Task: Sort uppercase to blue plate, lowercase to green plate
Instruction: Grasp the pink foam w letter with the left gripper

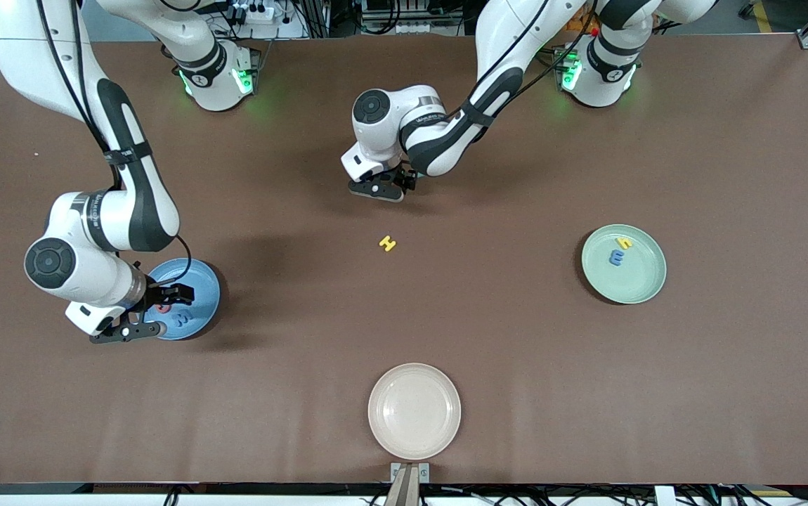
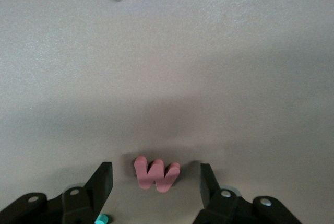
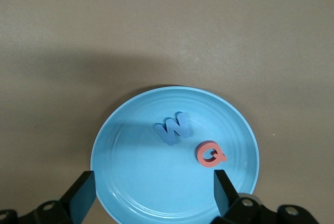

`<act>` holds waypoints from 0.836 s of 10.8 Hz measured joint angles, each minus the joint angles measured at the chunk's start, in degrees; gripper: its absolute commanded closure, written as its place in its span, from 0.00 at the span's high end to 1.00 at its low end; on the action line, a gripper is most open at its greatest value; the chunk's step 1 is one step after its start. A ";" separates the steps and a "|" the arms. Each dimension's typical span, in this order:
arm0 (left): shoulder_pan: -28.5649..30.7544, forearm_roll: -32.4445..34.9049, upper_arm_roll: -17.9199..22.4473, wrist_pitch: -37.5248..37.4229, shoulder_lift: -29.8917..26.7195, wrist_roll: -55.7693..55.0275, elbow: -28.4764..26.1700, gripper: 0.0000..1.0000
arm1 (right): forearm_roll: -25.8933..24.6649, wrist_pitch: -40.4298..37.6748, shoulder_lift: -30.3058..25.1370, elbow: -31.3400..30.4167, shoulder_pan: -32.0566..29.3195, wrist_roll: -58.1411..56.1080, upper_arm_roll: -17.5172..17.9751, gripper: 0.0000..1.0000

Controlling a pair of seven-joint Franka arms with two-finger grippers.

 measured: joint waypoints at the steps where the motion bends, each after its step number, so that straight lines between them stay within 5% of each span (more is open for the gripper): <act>1: 0.00 0.00 0.01 0.28 0.01 -0.43 -0.02 0.69 | 0.00 0.00 0.00 -0.01 0.00 0.00 0.00 1.00; 5: -0.01 0.03 0.02 3.32 0.21 -2.32 -1.73 0.63 | 0.00 0.00 0.00 -0.05 0.03 -0.02 0.04 1.00; 9: 0.01 0.03 0.04 3.75 0.09 -2.53 -1.93 0.26 | 0.00 -0.02 0.00 -0.07 0.04 -0.04 0.07 1.00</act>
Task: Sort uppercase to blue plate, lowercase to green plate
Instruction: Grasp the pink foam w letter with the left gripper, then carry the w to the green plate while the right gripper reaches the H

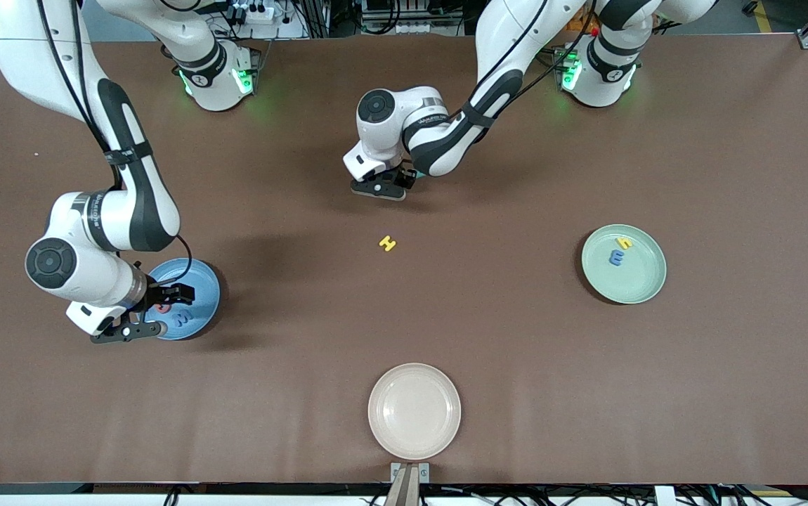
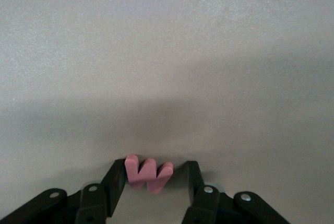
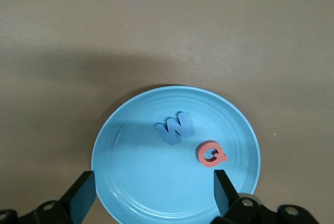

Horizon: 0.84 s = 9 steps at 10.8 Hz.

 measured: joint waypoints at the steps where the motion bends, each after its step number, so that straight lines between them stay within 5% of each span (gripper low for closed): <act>1: 0.02 0.00 0.01 -0.01 -0.15 -0.02 0.01 0.20 | 0.00 0.00 0.00 -0.01 0.01 0.00 0.02 1.00; 3: 0.03 0.00 0.04 0.01 -0.18 -0.02 0.01 0.00 | 0.00 -0.01 0.00 -0.01 0.01 -0.01 0.03 1.00; 9: 3.64 0.06 0.48 -0.87 -3.49 -0.09 1.43 0.00 | 0.00 -0.06 0.00 -0.01 0.05 -0.01 0.21 1.00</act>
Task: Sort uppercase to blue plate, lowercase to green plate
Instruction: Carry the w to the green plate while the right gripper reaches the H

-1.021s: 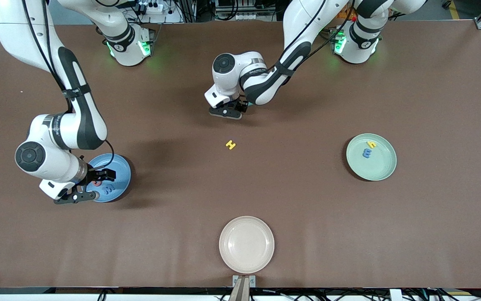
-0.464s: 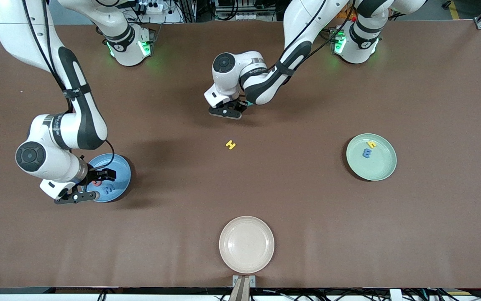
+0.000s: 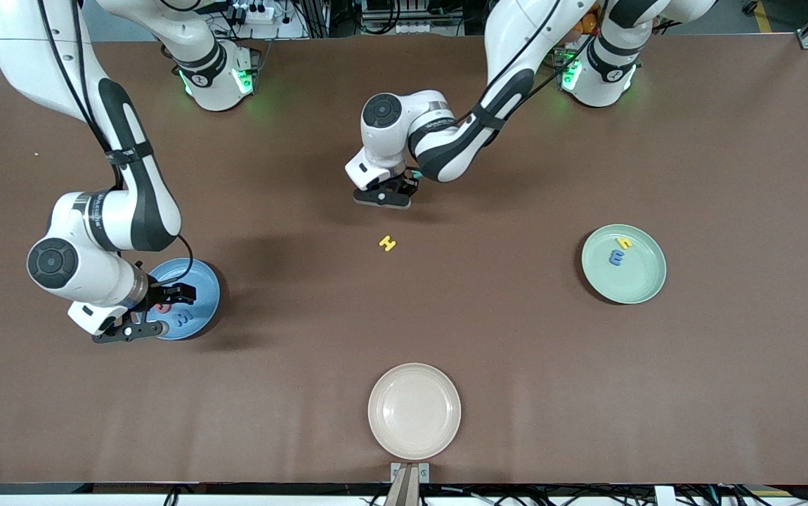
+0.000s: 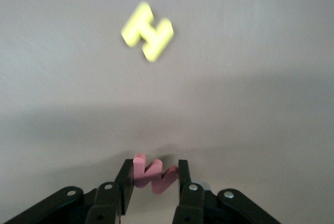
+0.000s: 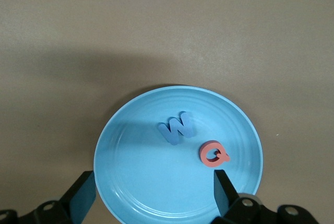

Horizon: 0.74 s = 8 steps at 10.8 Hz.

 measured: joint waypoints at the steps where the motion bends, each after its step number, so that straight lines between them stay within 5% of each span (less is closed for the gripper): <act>1: 1.72 0.12 -0.04 -1.68 -2.39 0.22 0.17 0.00 | 0.04 0.00 -0.01 0.00 0.04 0.01 0.06 1.00; 5: 10.40 -0.57 -0.36 -9.99 -11.68 8.66 0.26 0.00 | 0.18 -1.28 -0.52 0.07 2.07 8.57 2.67 1.00; 8: 20.41 -3.27 -0.40 -18.67 -16.19 25.79 0.13 0.00 | 0.18 -2.71 -1.89 0.08 9.36 23.16 4.24 1.00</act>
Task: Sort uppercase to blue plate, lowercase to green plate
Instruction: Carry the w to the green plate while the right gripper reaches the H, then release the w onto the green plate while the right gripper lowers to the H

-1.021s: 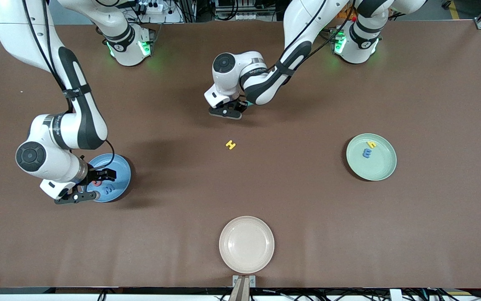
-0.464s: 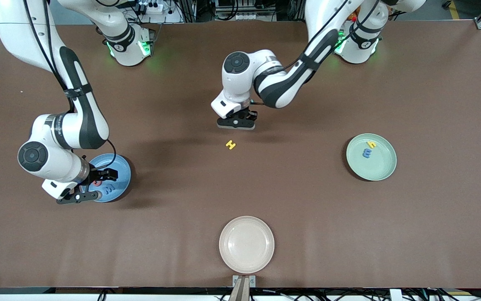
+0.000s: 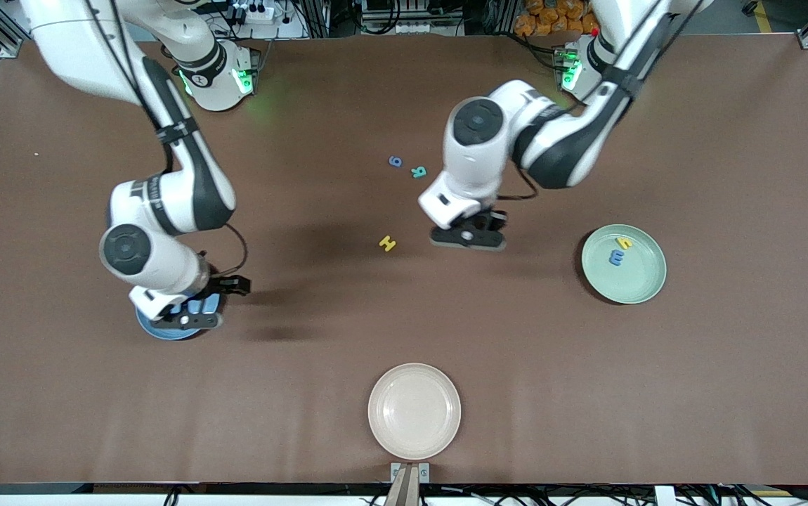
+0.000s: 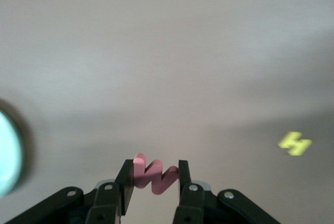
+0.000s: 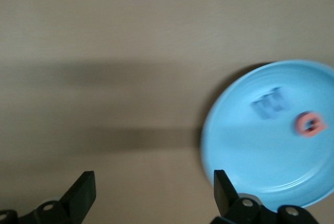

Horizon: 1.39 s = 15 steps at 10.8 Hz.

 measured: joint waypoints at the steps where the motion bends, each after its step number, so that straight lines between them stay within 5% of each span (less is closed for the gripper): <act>1: 3.77 -0.11 0.03 -2.55 -0.39 5.84 -0.20 0.00 | 0.00 0.03 -0.21 0.03 3.19 5.76 0.15 1.00; 6: 19.85 -0.25 1.09 -5.07 0.59 25.70 -6.32 0.00 | -0.01 0.39 -0.39 0.59 15.19 29.17 0.23 1.00; 10: 20.41 -0.25 6.43 -1.37 3.86 27.09 -9.81 0.05 | 0.03 0.45 0.00 0.95 22.27 43.01 0.33 1.00; 11: 20.41 -0.25 7.37 -0.17 4.87 27.09 -10.34 0.28 | 0.45 0.45 0.17 1.02 24.06 46.34 0.37 1.00; 12: 20.43 -0.25 8.20 0.77 5.96 27.09 -10.64 0.73 | 1.31 0.45 0.31 1.06 25.80 49.40 0.41 1.00; 13: 20.44 -0.25 8.65 1.43 6.86 27.18 -10.65 1.00 | 2.41 0.45 0.40 1.10 27.30 52.15 0.43 1.00; 15: 20.36 -0.25 8.70 1.85 7.31 28.25 -10.60 1.00 | 3.69 0.66 0.55 1.11 30.00 58.42 0.45 1.00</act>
